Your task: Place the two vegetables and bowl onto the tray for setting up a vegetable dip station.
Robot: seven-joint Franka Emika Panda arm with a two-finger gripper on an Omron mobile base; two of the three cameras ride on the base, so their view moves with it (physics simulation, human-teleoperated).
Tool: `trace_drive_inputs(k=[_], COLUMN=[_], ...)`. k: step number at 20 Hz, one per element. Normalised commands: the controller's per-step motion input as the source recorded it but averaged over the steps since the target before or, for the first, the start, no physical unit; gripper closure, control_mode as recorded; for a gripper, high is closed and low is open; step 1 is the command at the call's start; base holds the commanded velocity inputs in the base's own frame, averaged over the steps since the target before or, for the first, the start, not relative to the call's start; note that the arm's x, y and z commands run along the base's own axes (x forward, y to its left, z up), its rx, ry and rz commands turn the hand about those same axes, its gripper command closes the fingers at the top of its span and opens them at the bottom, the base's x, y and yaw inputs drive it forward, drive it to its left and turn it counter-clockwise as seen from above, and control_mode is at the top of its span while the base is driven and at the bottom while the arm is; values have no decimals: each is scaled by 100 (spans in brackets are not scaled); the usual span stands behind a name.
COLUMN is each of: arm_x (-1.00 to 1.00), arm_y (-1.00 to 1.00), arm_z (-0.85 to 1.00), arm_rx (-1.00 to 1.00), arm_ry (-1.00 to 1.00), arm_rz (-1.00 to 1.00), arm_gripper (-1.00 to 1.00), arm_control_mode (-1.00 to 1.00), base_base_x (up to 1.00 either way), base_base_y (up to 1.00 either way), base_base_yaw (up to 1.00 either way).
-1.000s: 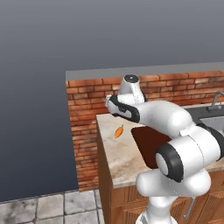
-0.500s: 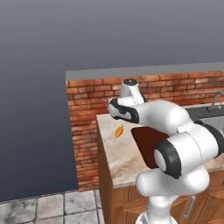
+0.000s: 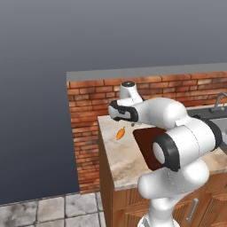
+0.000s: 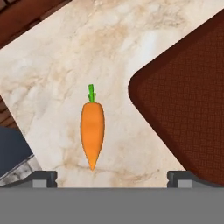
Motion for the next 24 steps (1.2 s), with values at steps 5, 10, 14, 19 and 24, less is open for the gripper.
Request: trace_drive_inputs(k=[5, 10, 14, 19, 24], arm_x=[22, 27, 31, 32, 18], arm_y=[0, 0, 0, 0, 0], arm_z=[-41, -51, -43, -30, -9], arm_rx=[6, 4, 0, 0, 0], arm_ry=[1, 0, 0, 0, 0], arm_rz=[0, 0, 0, 0, 0], arm_gripper=[-100, -100, -100, -100, -100], arm_control_mode=[-100, -100, -100, -100, -100], base_base_x=[0, 0, 0, 0, 0], base_base_y=[0, 0, 0, 0, 0], base_base_yaw=[0, 0, 0, 0, 0])
